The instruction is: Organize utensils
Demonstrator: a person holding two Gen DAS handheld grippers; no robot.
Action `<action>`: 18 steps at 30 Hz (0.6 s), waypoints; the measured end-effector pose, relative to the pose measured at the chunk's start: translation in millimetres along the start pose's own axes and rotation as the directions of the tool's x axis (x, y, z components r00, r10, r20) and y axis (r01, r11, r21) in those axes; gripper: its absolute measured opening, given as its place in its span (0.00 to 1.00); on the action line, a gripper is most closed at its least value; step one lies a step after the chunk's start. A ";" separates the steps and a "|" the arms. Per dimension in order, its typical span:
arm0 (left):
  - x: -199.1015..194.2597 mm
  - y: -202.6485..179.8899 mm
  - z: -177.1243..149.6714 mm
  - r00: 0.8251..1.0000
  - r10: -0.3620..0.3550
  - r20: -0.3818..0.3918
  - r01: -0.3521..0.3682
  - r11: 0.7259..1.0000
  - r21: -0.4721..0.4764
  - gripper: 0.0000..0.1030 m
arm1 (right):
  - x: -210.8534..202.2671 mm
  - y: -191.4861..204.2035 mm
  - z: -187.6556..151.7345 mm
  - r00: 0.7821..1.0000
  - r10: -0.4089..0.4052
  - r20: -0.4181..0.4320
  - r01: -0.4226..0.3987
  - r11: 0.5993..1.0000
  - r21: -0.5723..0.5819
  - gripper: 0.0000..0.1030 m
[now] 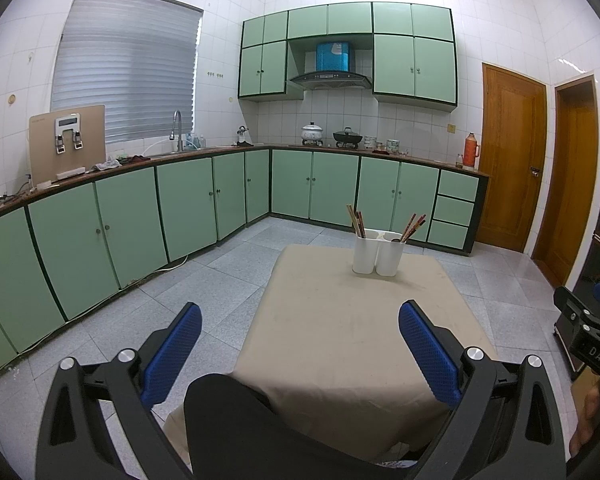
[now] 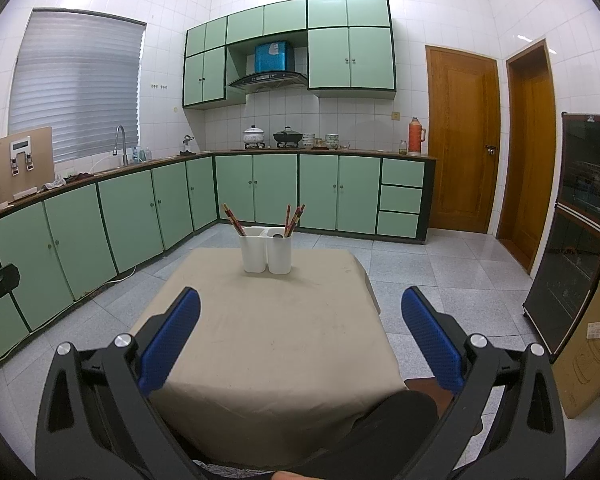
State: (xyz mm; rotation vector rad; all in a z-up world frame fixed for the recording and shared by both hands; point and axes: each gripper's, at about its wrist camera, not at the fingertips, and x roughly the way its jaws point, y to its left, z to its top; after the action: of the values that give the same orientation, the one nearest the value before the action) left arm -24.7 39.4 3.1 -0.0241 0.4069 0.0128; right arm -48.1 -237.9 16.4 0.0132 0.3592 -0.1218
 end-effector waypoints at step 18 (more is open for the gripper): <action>-0.5 -2.8 0.7 1.000 -0.001 0.002 0.001 1.000 0.005 0.94 | -0.3 2.4 -0.5 1.000 0.000 -0.001 0.000 1.000 0.000 0.95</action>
State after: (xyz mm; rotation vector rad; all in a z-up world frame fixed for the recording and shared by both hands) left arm -24.9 36.6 4.0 -0.0189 0.4052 0.0111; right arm -48.3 -235.5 16.0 0.0135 0.3603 -0.1217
